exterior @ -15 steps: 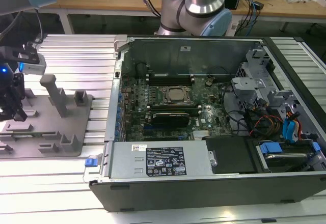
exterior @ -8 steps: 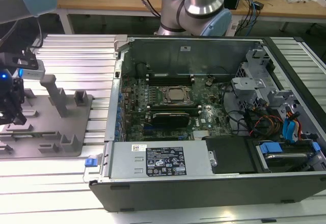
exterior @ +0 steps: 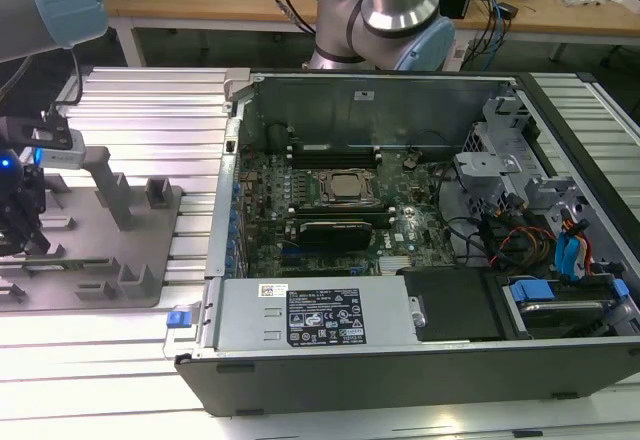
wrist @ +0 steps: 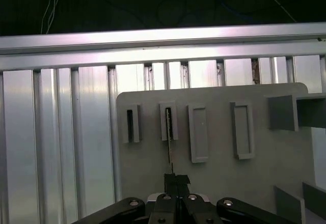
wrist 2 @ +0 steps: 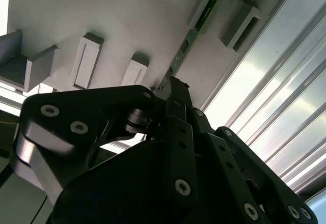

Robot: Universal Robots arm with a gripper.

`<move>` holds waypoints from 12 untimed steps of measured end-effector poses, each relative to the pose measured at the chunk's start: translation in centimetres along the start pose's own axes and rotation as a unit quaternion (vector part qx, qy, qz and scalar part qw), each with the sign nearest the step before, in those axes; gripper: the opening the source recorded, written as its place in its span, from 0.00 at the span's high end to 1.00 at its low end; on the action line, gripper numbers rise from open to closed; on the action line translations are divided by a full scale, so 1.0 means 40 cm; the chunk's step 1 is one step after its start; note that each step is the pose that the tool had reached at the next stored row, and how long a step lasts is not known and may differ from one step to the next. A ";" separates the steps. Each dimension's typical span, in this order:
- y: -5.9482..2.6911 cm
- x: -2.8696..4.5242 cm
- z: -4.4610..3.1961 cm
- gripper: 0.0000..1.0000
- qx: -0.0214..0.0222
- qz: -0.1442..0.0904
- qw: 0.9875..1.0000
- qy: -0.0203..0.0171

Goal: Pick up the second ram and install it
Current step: 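Pick up the second ram and move it above second insertion slot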

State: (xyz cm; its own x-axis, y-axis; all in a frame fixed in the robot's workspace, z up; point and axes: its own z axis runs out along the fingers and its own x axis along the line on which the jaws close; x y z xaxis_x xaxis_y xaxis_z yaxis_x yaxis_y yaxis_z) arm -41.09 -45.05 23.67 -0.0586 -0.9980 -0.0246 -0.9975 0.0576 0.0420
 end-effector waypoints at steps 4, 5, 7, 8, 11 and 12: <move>0.000 0.000 0.000 0.73 0.000 0.000 1.000 0.000; 0.000 0.000 0.000 0.66 0.000 0.000 1.000 0.000; 0.000 0.000 0.000 0.66 0.000 0.000 1.000 0.000; 0.000 0.000 0.001 0.66 0.000 -0.002 1.000 0.000; 0.000 0.000 0.008 0.66 0.000 -0.015 1.000 0.001; -0.001 0.000 0.014 0.66 -0.001 -0.030 1.000 0.001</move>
State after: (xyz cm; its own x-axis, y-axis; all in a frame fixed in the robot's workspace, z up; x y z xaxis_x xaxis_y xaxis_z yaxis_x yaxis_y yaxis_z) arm -41.09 -45.06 23.12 0.0015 -0.9997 -0.0245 -0.9991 -0.0025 0.0419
